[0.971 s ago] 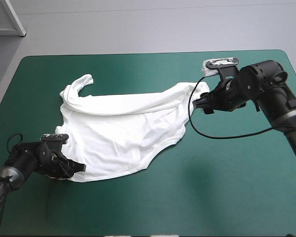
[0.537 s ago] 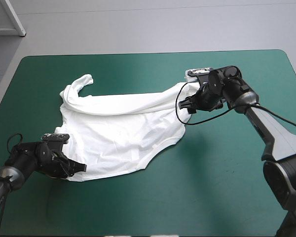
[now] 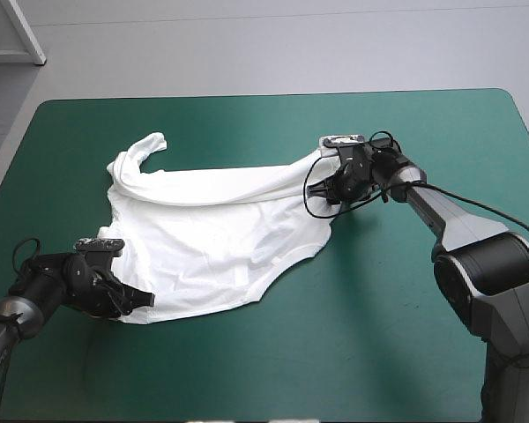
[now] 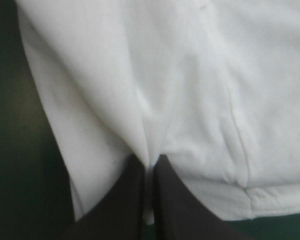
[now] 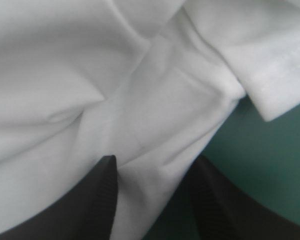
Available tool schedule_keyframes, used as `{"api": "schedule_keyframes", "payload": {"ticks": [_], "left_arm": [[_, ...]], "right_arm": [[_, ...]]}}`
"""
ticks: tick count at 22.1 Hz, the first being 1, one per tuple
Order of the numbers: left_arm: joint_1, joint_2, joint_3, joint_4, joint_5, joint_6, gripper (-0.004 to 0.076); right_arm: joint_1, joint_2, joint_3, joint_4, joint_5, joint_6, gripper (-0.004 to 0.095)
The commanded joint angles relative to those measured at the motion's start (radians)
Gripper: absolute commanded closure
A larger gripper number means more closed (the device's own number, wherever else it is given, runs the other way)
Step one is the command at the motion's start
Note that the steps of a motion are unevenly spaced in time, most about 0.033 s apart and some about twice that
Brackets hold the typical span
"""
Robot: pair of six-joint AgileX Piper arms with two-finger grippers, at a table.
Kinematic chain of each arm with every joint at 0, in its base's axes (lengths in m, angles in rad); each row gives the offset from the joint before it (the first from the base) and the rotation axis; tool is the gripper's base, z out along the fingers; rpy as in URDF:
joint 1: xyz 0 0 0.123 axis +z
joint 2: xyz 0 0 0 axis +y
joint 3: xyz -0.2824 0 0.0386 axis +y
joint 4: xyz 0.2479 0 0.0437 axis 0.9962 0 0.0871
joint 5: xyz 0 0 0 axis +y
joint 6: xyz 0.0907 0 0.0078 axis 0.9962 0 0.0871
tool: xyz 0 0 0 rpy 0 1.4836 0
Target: Fold the cloth
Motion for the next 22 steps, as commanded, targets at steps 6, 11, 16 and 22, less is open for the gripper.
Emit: {"api": "schedule_keyframes", "payload": {"ticks": [6, 11, 16, 22], "left_arm": [[-0.005, -0.058, -0.164, -0.038, 0.083, -0.008, 0.0732], [-0.005, -0.071, -0.501, 0.028, 0.269, -0.006, 0.0732], [-0.005, -0.065, -0.921, 0.148, 0.369, -0.008, 0.0732], [-0.005, -0.007, -1.339, 0.222, 0.476, 0.003, 0.0732]], "right_arm": [[-0.003, -0.120, -0.100, 0.008, 0.025, -0.035, 0.0923], [-0.003, -0.222, -0.275, -0.021, 0.157, -0.037, 0.0923], [-0.003, -0.282, -0.546, -0.032, 0.347, -0.037, 0.0923], [-0.003, -0.341, -0.876, -0.030, 0.467, -0.037, 0.0923]]}}
